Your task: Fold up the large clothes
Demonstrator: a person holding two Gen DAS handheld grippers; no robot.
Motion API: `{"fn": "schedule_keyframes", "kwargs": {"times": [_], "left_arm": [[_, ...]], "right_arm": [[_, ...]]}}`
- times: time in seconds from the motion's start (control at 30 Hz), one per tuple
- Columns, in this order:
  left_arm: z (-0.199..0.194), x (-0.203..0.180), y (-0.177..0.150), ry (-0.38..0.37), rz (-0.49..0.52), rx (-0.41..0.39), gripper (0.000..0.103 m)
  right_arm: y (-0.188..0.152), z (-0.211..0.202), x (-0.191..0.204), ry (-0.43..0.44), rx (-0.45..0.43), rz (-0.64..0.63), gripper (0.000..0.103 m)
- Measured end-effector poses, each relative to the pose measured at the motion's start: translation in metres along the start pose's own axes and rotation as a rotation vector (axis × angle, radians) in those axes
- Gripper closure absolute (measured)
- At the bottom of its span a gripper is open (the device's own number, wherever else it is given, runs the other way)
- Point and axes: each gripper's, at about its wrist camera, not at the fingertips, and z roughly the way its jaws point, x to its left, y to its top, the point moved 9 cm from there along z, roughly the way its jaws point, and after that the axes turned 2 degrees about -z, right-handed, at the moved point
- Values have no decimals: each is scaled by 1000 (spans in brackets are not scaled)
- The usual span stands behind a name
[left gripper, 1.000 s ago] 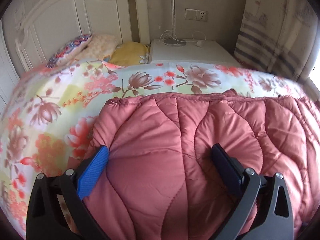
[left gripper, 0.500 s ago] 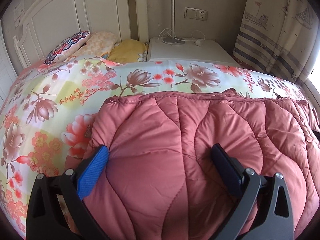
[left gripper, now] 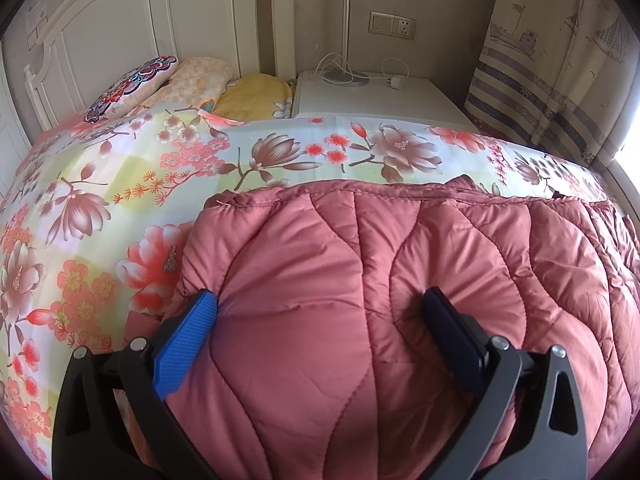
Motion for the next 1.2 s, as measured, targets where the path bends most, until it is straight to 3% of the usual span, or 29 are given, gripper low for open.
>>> {"fn": "schedule_keyframes", "kwargs": {"times": [0.13,0.3,0.4,0.47,0.5,0.67,0.77,0.93,1.03,1.1,1.2], "left_arm": [[0,0,0,-4,-2,-2,2],[-1,-1,-1,-7,-5,-1,2],[-1,-1,-1,-7,-5,-1,2],[-1,-1,-1,-5,-3,-2,2],[-1,-1,-1,-4,-2,-2,2],[-2,-1,-1,0,-2,-5,2],[-2,0,-2,4,-3,-5,2],[-3,1,-2,12,-11,-5,2],[-2,0,-2,11,-11,-3,2],[-1,0,-1,5,-14,0,2],[-1,0,-1,6,-13,-1,2]], "right_arm": [[-29,-99,21,304,-172,138,5],[-136,-146,22,427,-174,338,5],[-181,-137,32,463,-106,380,6],[-198,-115,36,439,-58,400,11],[-198,-107,33,418,-50,416,15],[-171,-85,28,385,-110,451,15],[-152,-71,31,377,-137,499,9],[-114,-55,28,348,-276,619,8],[-101,-40,58,412,-233,540,9],[-98,-34,75,427,-183,455,15],[-92,-33,34,396,-256,661,27]]}}
